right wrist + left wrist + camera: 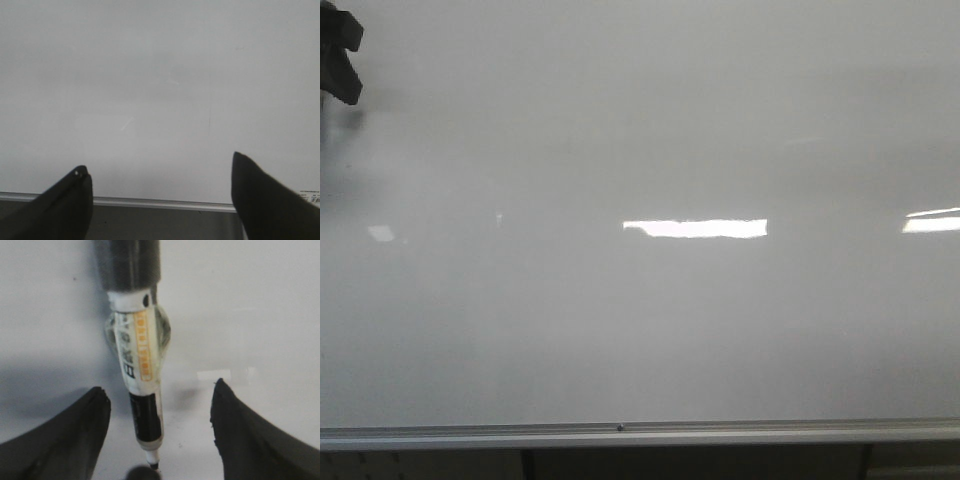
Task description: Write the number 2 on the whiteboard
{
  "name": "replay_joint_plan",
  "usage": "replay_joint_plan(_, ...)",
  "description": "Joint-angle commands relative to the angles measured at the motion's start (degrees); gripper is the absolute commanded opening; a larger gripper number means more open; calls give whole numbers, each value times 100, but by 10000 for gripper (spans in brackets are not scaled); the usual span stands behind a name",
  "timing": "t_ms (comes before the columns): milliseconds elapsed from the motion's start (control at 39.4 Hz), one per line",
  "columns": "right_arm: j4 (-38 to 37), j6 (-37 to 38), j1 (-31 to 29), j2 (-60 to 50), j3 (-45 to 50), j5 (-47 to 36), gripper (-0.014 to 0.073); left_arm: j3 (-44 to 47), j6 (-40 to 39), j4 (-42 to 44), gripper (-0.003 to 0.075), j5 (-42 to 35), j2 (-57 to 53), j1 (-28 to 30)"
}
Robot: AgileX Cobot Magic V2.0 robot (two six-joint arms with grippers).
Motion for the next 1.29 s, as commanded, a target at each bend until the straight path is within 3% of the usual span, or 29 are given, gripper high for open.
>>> replay_joint_plan(0, -43, -42, 1, -19, -139, -356, 592, -196, -57, -88, 421, -508, -127, 7)
replay_joint_plan(152, -43, -42, 1, -19, -139, -361, 591, -196, -57, -88, 377, -657, -45, 7)
replay_joint_plan(406, -43, -42, 1, -19, -145, -385, 591, -196, -57, -88, 164, -740, -10, 7)
replay_joint_plan(735, -16, -42, 1, -19, -163, -619, 591, -196, -11, 123, 10, -451, -204, 7)
replay_joint_plan(862, 91, -42, 25, -33, -395, -376, 591, -206, 414, 147, 10, 290, -580, -15)
replay_joint_plan(1040, 125, -341, 341, 196, -1077, 631, 591, -456, 1340, 107, 10, 2068, -1125, -245)
replay_joint_plan(1268, 950, -1946, 1047, 769, -2069, 2267, 591, -736, 2958, -607, 10, 3689, -1646, -953)
